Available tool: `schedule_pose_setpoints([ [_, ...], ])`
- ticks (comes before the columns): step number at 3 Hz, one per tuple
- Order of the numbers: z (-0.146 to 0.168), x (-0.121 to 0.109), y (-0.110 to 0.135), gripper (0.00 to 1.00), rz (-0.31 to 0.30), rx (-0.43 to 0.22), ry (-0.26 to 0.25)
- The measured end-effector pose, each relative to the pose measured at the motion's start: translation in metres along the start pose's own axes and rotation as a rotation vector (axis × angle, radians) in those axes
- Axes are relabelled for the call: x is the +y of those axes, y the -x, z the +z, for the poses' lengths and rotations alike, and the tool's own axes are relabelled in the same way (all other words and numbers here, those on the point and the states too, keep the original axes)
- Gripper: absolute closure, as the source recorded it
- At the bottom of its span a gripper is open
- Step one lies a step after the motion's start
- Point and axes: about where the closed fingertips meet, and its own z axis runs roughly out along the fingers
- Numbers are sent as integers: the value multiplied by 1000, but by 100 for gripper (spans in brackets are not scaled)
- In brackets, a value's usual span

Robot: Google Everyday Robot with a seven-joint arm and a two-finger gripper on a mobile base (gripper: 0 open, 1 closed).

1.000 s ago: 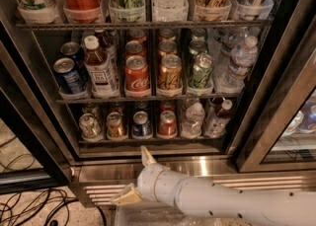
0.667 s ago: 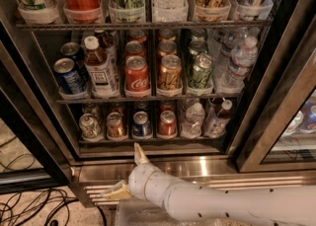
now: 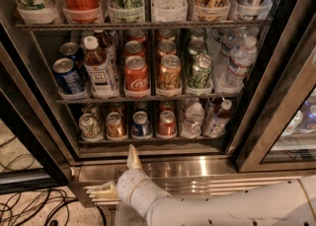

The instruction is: Pick orange can from bottom shelf of fridge

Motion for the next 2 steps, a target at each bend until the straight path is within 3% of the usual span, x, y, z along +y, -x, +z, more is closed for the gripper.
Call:
schedule_pose_setpoints([
  [2, 2, -28, 18, 0, 107, -74, -229],
])
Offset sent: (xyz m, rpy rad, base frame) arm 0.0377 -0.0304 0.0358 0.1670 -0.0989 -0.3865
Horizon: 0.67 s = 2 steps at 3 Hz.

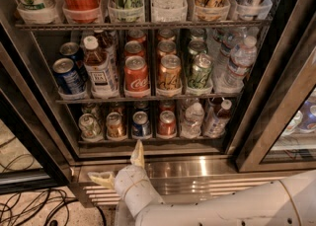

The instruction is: Pick orange can from bottom shelf of fridge

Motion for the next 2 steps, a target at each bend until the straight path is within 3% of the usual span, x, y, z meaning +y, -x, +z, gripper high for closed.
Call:
schedule_pose_setpoints([
  [1, -3, -19, -6, 0, 7, 14, -68],
  [2, -3, -19, -6, 0, 7, 14, -68],
])
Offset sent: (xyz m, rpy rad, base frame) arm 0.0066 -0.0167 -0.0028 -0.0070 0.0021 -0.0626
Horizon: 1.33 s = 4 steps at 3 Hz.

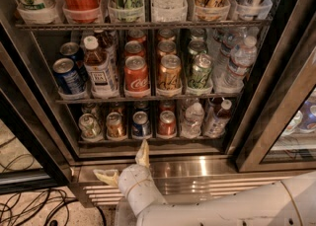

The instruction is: Pick orange can from bottom shelf of fridge

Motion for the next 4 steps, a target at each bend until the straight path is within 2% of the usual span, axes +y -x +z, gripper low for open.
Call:
schedule_pose_setpoints([
  [1, 9, -2, 3, 0, -43, -48, -30],
  [2, 23, -2, 5, 19, -76, -97, -58],
  [3, 37, 2, 5, 23, -95, -132, -75],
  [4, 48, 3, 5, 23, -93, -162, -98],
])
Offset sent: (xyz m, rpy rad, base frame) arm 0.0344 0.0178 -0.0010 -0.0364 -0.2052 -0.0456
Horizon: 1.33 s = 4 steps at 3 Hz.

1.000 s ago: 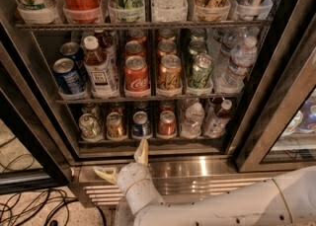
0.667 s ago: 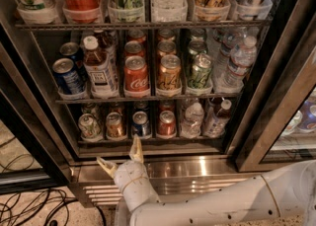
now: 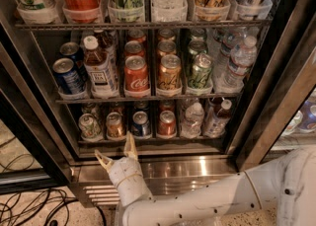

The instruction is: Pick orange can from bottom shelf of fridge

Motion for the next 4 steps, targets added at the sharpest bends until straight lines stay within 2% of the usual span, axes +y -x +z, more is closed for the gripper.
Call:
schedule_pose_setpoints([
  [1, 12, 0, -2, 24, 12, -40, -53],
  [2, 20, 2, -4, 24, 23, -60, -83],
  [3, 31, -1, -11, 33, 36, -58, -129],
  [4, 40, -7, -16, 32, 39, -59, -170],
])
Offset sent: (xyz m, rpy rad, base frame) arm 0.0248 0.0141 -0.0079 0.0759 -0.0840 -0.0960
